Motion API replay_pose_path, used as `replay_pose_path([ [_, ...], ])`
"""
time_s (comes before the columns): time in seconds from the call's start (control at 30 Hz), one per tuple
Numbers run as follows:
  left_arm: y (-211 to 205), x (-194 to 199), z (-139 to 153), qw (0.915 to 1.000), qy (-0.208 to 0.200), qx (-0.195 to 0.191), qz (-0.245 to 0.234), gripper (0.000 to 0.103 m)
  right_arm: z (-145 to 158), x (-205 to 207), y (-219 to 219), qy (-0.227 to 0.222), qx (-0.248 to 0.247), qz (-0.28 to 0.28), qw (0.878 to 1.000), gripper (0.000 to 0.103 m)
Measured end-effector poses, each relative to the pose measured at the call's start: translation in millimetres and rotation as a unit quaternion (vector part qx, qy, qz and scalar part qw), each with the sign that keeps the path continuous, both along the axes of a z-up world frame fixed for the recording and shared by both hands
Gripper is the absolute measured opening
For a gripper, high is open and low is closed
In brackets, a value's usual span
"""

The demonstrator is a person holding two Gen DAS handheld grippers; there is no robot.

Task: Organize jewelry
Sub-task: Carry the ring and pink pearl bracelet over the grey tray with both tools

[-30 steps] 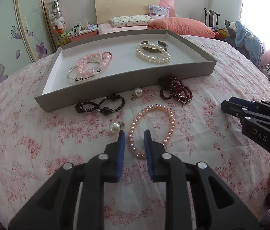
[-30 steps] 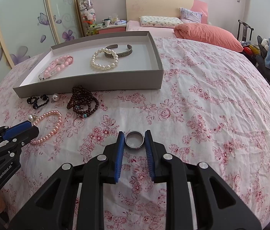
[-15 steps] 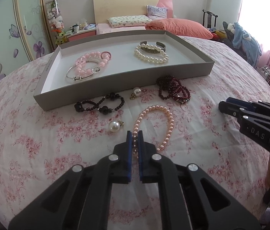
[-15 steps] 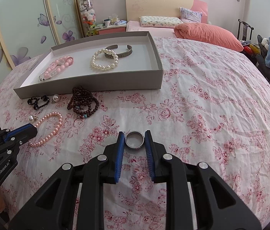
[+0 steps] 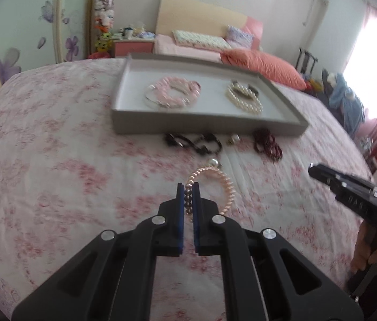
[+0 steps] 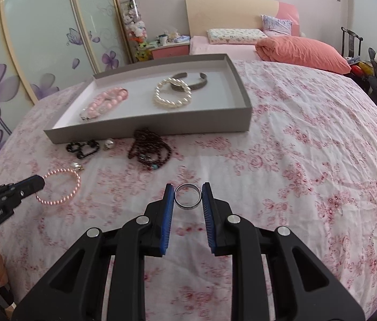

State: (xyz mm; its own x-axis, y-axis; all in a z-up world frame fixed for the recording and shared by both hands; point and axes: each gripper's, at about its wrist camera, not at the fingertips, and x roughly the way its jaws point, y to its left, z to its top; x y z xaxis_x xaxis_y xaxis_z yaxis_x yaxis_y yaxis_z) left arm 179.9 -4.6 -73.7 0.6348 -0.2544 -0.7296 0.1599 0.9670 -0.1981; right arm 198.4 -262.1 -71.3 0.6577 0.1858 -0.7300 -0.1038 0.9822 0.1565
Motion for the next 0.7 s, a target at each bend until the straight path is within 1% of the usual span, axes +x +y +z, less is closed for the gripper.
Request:
replay_pose_path([
  [0.17,13.8,-6.9,15.6,0.9993,-0.027,-0.022,0.014,0.007,7.7,-3.4,5.5,-0.017,0.013,0.006,1.000,0.023],
  [0.33,16.2,-11.9,31.4,0.9974,-0.061,-0.023,0.028,0.006,19.5,-7.6,9.9,-0.047,0.016,0.007,0.999,0.023],
  [0.43,14.9,-16.9,41.0,0.9954,-0.085,-0.015,0.041,0.006,28.2,-10.9,13.0,-0.069,0.014,0.007,0.998,0.023],
  [0.7,2.4,-30.7,67.1,0.9839,-0.161,0.040,0.067,0.006,54.7,-20.0,20.3,-0.142,0.013,0.005,0.990,0.023],
])
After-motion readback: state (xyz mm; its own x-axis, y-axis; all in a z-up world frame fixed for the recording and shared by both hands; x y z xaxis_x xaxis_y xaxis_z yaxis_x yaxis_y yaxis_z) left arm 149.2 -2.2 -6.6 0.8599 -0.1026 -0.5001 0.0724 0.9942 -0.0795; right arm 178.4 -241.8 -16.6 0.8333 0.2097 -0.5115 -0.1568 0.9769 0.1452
